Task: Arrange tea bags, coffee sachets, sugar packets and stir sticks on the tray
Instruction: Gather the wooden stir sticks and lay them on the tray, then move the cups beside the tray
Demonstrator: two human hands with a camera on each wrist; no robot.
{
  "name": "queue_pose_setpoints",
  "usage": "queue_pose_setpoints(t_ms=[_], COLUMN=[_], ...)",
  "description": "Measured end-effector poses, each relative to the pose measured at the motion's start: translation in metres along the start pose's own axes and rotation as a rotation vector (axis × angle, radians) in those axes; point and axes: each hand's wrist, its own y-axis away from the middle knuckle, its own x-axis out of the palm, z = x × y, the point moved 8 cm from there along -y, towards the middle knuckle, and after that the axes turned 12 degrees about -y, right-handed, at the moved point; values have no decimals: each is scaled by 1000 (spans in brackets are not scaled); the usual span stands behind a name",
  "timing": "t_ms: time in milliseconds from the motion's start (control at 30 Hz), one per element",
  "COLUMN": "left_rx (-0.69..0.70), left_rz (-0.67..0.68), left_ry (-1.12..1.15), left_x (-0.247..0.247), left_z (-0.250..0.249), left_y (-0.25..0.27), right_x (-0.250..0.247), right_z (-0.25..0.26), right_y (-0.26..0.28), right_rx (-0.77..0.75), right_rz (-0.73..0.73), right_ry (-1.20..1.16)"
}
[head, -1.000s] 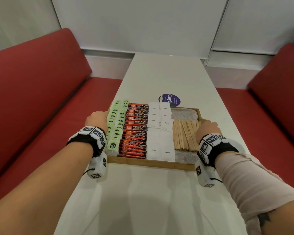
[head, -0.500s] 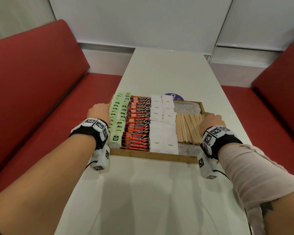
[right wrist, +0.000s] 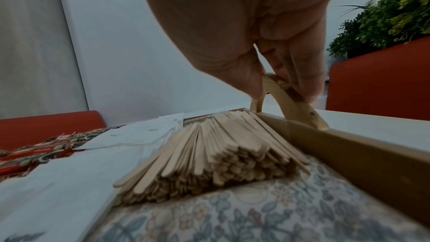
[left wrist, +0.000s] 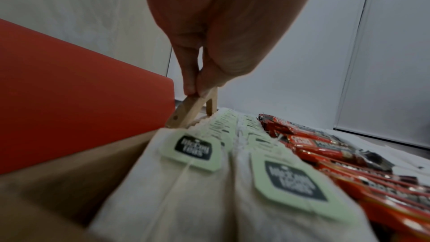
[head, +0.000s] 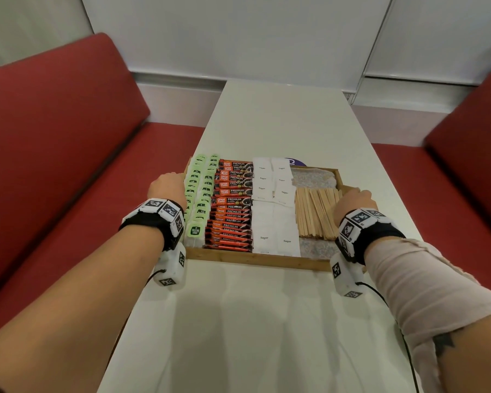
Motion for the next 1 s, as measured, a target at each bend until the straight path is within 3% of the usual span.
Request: queue_pose_setpoints(t_ms=[367, 500, 600, 733, 833, 1000], left_rx=[-32, -50, -73, -9, 46, 272], left_rz=[21, 81, 33, -131, -119, -111], left_ry=[20, 38, 111, 279, 415, 463], left_x=[18, 13, -2, -30, -38, -54], left_z=[8, 3, -11, -48, -84, -146], left_y=[-12, -9, 3, 34, 59, 99], right_x=[2, 2, -3, -22, -33, -51], right_z=[-5, -14, -20, -23, -40, -78], right_y=[-6, -14, -11, 14, 37, 65], right_rx=[-7, -14, -74, -192, -166, -159], right_rz=[-4, 62, 111, 100, 119, 90], right_ry=[28, -12, -62, -27, -39, -83])
